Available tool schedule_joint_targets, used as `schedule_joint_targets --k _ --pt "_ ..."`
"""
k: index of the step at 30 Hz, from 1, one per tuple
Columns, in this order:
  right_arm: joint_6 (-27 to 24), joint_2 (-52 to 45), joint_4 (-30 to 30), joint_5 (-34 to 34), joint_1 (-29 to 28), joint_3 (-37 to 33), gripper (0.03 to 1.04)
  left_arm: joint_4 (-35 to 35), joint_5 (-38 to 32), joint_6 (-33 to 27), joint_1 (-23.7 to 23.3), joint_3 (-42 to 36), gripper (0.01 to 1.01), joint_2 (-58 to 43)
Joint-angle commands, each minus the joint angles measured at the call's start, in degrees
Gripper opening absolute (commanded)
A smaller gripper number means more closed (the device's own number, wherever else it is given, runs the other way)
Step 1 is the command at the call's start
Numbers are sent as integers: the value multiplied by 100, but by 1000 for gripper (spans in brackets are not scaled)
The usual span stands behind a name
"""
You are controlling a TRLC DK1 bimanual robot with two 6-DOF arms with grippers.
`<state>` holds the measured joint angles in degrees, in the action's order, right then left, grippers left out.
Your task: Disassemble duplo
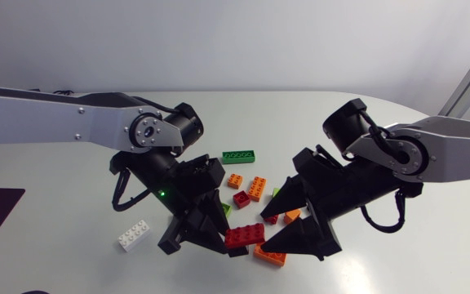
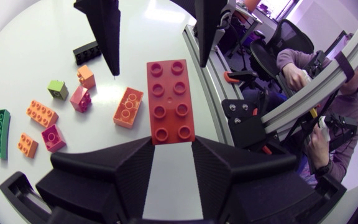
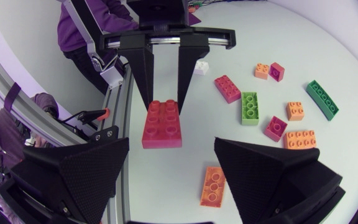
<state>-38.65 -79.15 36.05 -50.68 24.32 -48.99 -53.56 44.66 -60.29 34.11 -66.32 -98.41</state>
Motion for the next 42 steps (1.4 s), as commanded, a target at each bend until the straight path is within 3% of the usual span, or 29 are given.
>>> schedule_joint_targets --k 1,10,13,21,28,29,31,34,42 --pt "-160 49 156 -65 91 -137 985 -163 104 -308 35 -241 251 -249" --pt "-160 67 218 -65 328 -67 872 -304 113 -352 166 -531 251 -416" --pt "-169 32 209 -65 328 -75 736 -330 113 -352 210 -566 251 -442" --pt "-230 -3 165 -48 372 39 225 -348 113 -360 219 -539 252 -468" --pt "-230 -39 174 -4 451 83 198 -383 113 -360 237 -575 259 -468" --pt "-230 -39 174 -4 460 92 197 -383 113 -369 237 -575 316 -468" --pt "-222 -3 174 23 451 100 195 -392 113 -369 219 -575 631 -477" --pt "-230 67 174 84 355 118 195 -489 113 -466 105 -548 975 -468" --pt "-222 568 244 -215 -436 56 195 -462 763 -519 -326 -416 977 -574"
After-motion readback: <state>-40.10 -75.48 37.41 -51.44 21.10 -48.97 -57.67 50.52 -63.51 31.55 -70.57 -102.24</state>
